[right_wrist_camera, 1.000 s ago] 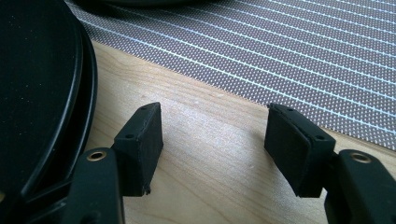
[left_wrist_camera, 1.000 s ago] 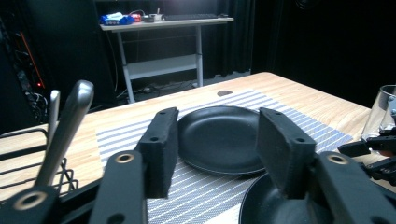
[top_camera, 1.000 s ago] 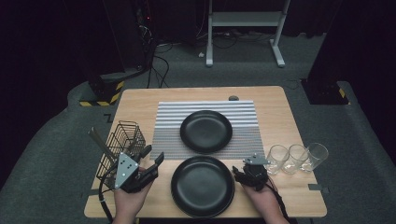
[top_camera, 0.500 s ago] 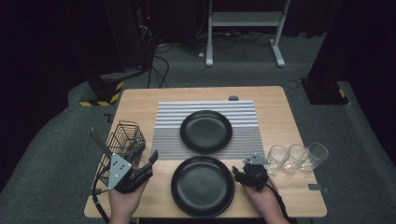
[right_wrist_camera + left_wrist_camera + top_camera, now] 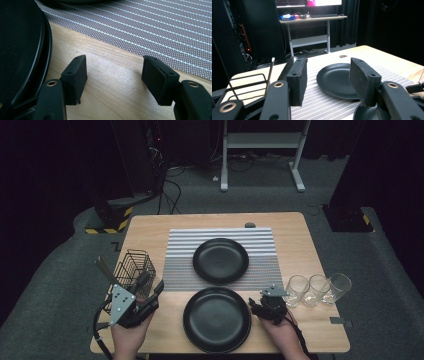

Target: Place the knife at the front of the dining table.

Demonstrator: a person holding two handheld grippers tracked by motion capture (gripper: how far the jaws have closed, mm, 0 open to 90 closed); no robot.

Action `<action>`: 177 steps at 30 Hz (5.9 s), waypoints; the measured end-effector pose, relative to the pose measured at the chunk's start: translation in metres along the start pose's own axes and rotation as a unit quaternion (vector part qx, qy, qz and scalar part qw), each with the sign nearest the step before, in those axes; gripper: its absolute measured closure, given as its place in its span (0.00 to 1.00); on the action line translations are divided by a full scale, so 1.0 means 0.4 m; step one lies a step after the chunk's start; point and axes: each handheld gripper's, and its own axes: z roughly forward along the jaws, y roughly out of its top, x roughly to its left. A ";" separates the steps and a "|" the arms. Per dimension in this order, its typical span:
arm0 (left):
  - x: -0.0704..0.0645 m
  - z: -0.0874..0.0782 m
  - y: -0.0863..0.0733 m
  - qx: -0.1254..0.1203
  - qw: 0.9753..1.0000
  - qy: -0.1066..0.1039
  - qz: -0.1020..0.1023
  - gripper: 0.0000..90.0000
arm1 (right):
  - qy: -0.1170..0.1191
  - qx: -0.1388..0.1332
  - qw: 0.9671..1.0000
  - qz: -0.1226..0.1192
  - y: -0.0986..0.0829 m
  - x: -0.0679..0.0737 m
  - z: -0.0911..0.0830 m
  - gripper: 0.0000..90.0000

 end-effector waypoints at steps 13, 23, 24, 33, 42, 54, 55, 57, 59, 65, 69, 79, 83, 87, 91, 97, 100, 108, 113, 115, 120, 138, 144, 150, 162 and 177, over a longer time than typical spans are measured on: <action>0.029 -0.007 -0.003 -0.002 1.000 0.017 -0.013 0.55 | 0.000 0.000 1.000 0.000 0.000 0.000 0.000 0.41; 0.051 0.000 -0.004 0.009 0.999 0.026 -0.020 0.54 | 0.000 0.000 1.000 -0.001 0.000 0.000 0.000 0.41; 0.054 0.001 -0.004 0.011 0.999 0.028 -0.022 0.54 | 0.000 0.000 1.000 -0.001 0.000 0.000 0.000 0.41; 0.067 0.014 0.005 0.021 0.999 0.033 -0.021 0.54 | 0.000 0.000 1.000 -0.002 0.001 0.000 0.001 0.41; 0.079 0.028 0.015 0.023 0.999 0.037 -0.024 0.53 | 0.000 0.000 1.000 -0.002 0.001 0.000 0.001 0.41; 0.076 0.048 0.022 0.033 0.998 0.039 -0.028 0.54 | 0.000 0.000 1.000 -0.002 0.001 0.000 0.001 0.41; 0.075 0.049 0.022 0.035 0.998 0.042 -0.025 0.55 | 0.000 0.000 1.000 -0.002 0.001 0.000 0.001 0.41; 0.077 0.051 0.021 0.040 0.998 0.047 -0.029 0.56 | 0.000 0.000 1.000 -0.002 0.001 0.000 0.001 0.41; 0.078 0.051 0.020 0.041 0.997 0.051 -0.031 0.59 | 0.000 0.000 1.000 -0.002 0.001 0.000 0.001 0.41; 0.069 0.057 0.016 0.047 0.997 0.059 -0.023 0.67 | 0.000 0.000 1.000 -0.002 0.001 0.000 0.001 0.41; 0.063 0.058 0.015 0.048 0.997 0.067 -0.014 0.72 | 0.000 -0.001 1.000 -0.002 0.001 0.000 0.001 0.41; 0.051 0.066 0.013 0.056 0.994 0.090 -0.002 0.73 | 0.000 0.000 1.000 -0.002 0.001 0.000 0.001 0.41; 0.045 0.069 0.012 0.058 0.993 0.101 0.008 0.76 | 0.000 0.000 1.000 -0.002 0.001 0.000 0.001 0.41; 0.043 0.067 0.013 0.057 0.992 0.108 0.012 0.79 | 0.000 0.000 1.000 -0.002 0.001 0.000 0.001 0.41; 0.044 0.064 0.015 0.054 0.992 0.115 0.014 0.80 | 0.000 0.000 1.000 -0.002 0.001 0.000 0.001 0.41; 0.042 0.063 0.017 0.056 0.991 0.119 0.018 0.81 | 0.000 0.000 1.000 -0.002 0.001 0.000 0.001 0.41; 0.041 0.063 0.018 0.056 0.991 0.121 0.020 0.81 | 0.000 0.000 1.000 -0.002 0.001 0.000 0.001 0.41; 0.024 0.065 0.019 0.054 0.989 0.129 0.041 0.82 | 0.000 0.000 1.000 -0.002 0.001 0.000 0.001 0.41; 0.024 0.065 0.019 0.052 0.989 0.131 0.040 0.82 | 0.000 0.000 1.000 -0.002 0.001 0.000 0.001 0.41; 0.024 0.065 0.019 0.052 0.989 0.132 0.040 0.83 | 0.000 0.000 1.000 -0.002 0.001 0.000 0.001 0.41; 0.020 0.066 0.020 0.049 0.988 0.137 0.043 0.83 | 0.000 0.000 1.000 -0.002 0.001 0.000 0.001 0.41; 0.023 0.054 0.029 0.039 0.988 0.144 0.040 0.86 | 0.000 0.000 1.000 -0.002 0.001 0.000 0.001 0.41; 0.021 0.052 0.032 0.037 0.988 0.146 0.043 0.86 | 0.000 0.000 1.000 -0.002 0.001 0.000 0.001 0.41; 0.027 0.043 0.038 0.029 0.987 0.150 0.041 0.88 | 0.000 0.000 1.000 -0.002 0.001 0.000 0.001 0.41; 0.038 0.031 0.043 0.020 0.988 0.149 0.030 0.89 | 0.000 0.000 1.000 -0.002 0.001 0.000 0.001 0.41; 0.063 0.015 0.048 0.008 0.988 0.153 0.016 0.91 | 0.000 0.000 1.000 -0.002 0.001 0.000 0.001 0.41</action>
